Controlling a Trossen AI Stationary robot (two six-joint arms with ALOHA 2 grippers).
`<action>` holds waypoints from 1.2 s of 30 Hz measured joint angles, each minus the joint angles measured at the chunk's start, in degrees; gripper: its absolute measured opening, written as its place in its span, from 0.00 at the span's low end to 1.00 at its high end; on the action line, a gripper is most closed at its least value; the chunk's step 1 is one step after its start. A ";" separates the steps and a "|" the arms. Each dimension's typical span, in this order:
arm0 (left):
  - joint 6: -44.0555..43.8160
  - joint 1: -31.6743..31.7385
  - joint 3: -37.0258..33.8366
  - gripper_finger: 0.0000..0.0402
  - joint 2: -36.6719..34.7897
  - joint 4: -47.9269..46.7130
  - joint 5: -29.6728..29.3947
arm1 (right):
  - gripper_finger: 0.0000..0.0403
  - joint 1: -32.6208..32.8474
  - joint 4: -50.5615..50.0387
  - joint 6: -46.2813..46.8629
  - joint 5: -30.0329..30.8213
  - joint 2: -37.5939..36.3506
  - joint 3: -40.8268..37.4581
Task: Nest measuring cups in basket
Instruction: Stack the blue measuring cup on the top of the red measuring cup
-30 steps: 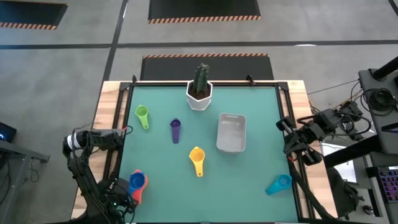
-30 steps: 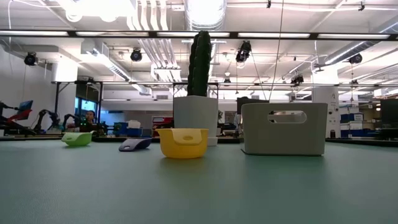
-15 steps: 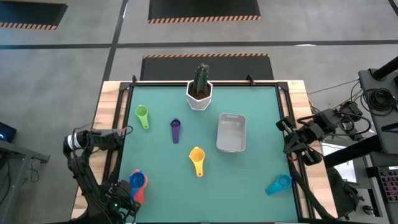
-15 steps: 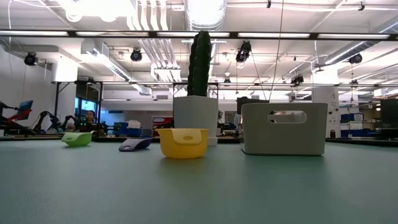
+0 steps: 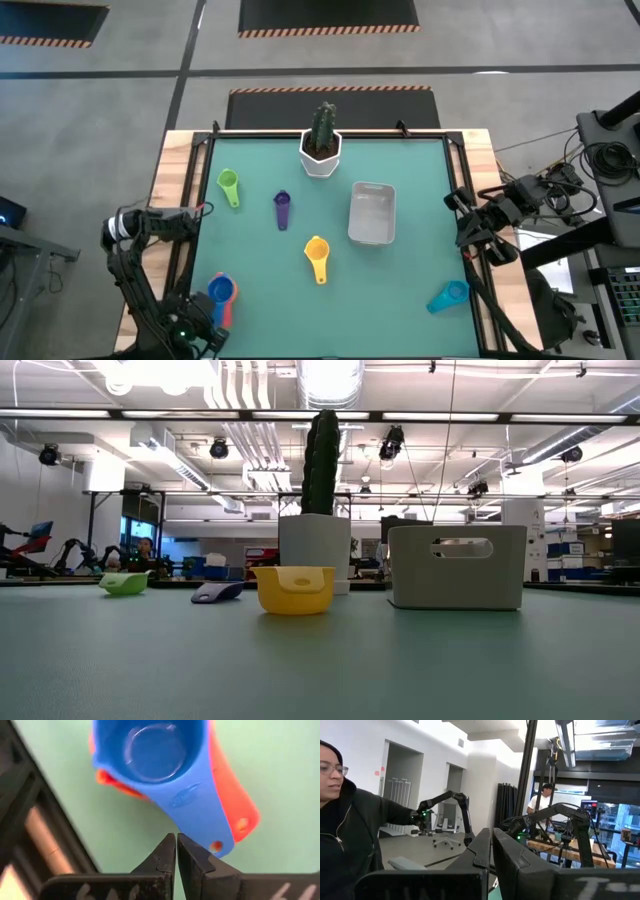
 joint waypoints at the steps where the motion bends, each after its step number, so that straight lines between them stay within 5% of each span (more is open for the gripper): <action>1: -0.48 0.15 0.06 0.00 0.00 0.85 -0.25 | 0.02 0.01 0.00 0.00 -0.01 0.00 0.00; 13: 0.07 0.14 0.92 0.00 0.07 0.57 -1.74 | 0.02 0.01 0.00 0.00 -0.01 0.00 0.00; 23: 12.75 6.38 7.27 0.00 0.39 0.54 -22.26 | 0.02 -0.02 0.04 -0.15 1.45 0.00 0.00; 27: 19.82 11.92 7.07 0.00 1.24 2.24 -20.78 | 0.02 -0.02 0.04 -0.17 1.43 0.00 0.00; 36: 28.46 15.01 5.53 0.00 1.33 1.60 -5.77 | 0.02 -0.02 -0.82 -0.09 1.43 0.00 0.00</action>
